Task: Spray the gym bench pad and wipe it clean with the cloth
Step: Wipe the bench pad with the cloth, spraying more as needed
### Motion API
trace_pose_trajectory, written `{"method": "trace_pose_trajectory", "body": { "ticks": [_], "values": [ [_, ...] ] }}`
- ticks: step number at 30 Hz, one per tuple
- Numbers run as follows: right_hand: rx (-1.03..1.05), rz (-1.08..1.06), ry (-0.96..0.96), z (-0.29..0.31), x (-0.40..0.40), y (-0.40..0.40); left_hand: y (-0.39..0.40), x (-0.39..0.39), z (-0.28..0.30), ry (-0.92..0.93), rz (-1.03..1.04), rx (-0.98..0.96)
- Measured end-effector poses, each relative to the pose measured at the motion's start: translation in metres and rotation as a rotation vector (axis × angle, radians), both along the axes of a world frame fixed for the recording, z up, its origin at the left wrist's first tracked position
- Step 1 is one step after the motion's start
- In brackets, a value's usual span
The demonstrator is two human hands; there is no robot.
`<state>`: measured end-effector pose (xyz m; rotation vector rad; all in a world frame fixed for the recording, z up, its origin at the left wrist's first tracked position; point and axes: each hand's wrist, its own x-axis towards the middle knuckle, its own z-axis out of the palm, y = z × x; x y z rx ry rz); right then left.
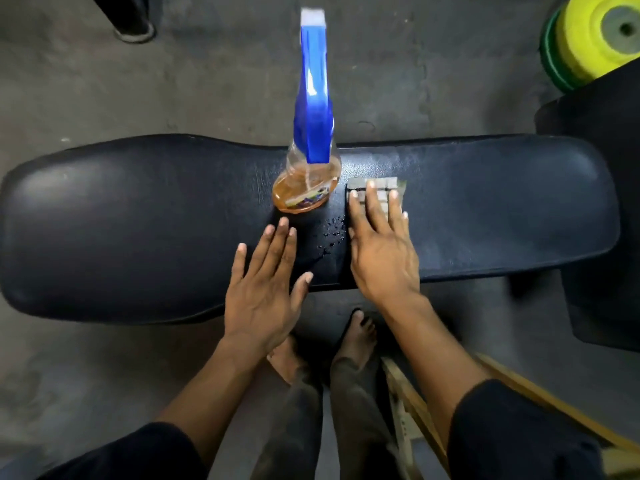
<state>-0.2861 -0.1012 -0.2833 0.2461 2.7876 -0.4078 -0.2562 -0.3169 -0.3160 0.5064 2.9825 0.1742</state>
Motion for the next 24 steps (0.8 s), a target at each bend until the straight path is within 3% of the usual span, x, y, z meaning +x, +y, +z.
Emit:
{"method": "trace_pose_trajectory", "body": {
  "ticks": [6, 14, 21, 24],
  "values": [
    [0.061, 0.201, -0.026, 0.006, 0.069, -0.003, -0.001, -0.014, 0.010, -0.030, 0.158, 0.009],
    [0.049, -0.006, 0.060, -0.009, -0.020, 0.012, 0.004, -0.057, 0.001, 0.030, 0.247, -0.053],
    [0.038, 0.185, 0.042, -0.006, 0.068, -0.015, 0.006, -0.056, 0.009, -0.004, 0.249, -0.091],
    [0.065, 0.146, 0.031, -0.008, 0.045, 0.010, 0.007, -0.059, 0.010, -0.004, 0.256, -0.098]
  ]
}}
